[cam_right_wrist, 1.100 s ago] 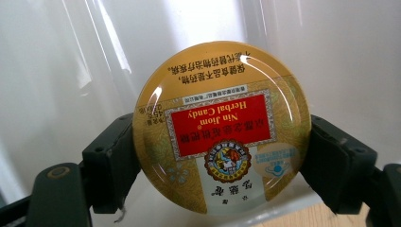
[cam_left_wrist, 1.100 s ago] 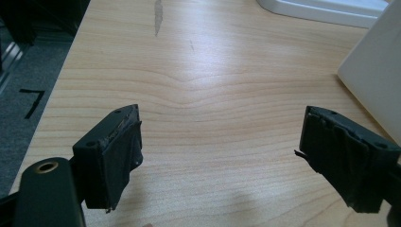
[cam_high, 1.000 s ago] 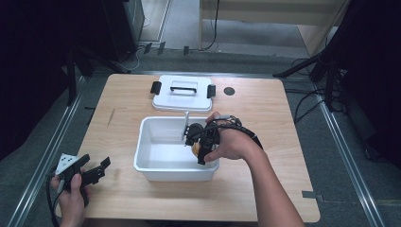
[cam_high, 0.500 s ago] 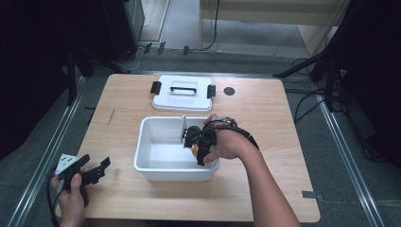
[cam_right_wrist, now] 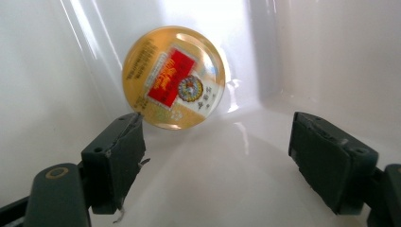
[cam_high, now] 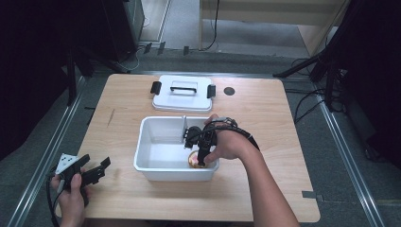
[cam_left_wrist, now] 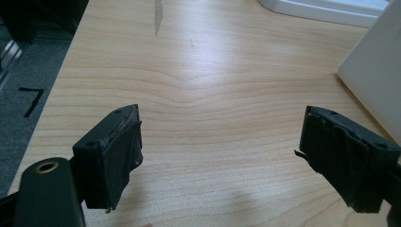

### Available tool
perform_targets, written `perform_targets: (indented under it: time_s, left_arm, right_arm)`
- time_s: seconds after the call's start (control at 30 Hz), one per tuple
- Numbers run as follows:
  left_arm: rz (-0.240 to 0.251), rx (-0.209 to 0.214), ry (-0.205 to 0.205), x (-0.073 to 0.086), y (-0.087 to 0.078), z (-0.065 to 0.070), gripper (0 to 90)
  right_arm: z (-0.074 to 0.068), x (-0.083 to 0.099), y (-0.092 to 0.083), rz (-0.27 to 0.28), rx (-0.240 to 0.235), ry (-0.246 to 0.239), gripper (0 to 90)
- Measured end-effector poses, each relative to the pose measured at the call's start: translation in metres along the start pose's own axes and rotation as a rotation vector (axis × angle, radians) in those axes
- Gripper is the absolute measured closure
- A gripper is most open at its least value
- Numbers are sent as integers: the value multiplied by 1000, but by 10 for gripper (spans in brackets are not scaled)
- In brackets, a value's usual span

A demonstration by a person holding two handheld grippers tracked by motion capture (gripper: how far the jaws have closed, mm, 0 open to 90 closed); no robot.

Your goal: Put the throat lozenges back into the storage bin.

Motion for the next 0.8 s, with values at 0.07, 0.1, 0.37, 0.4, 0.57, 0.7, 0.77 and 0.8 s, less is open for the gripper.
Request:
perform_targets:
  time_s: [0.07,0.1,0.37,0.4,0.57,0.7,0.77,0.8]
  left_arm:
    - [0,0,0,0,0,0,148]
    - [0,0,0,0,0,0,148]
    - [3,-2,1,0,0,0,148]
    - [3,-2,1,0,0,0,148]
    - [2,-2,1,0,0,0,148]
    - [1,-1,2,0,0,0,148]
    - [-1,-1,3,0,0,0,148]
    - [-3,-1,5,0,0,0,148]
  right_arm:
    - [0,0,-3,9,-2,11,191]
    - [0,0,-3,9,-2,11,191]
    - [1,-1,-25,71,-12,40,210]
    - [1,-1,-25,71,-12,40,210]
    - [3,1,-43,105,-6,55,220]
    - [5,4,-58,132,7,72,229]
    - [6,7,-64,144,12,71,232]
    - [7,12,-69,150,15,83,232]
Point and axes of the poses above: each handheld gripper's, and its own axes: y roughly forward along the jaws, x roughly out of its underside, z roughly to its right, the point moved 7 cm from there along y, roughly forward along the jaws, and after that the axes turned 2 degrees about y, right-handed, at the moved point
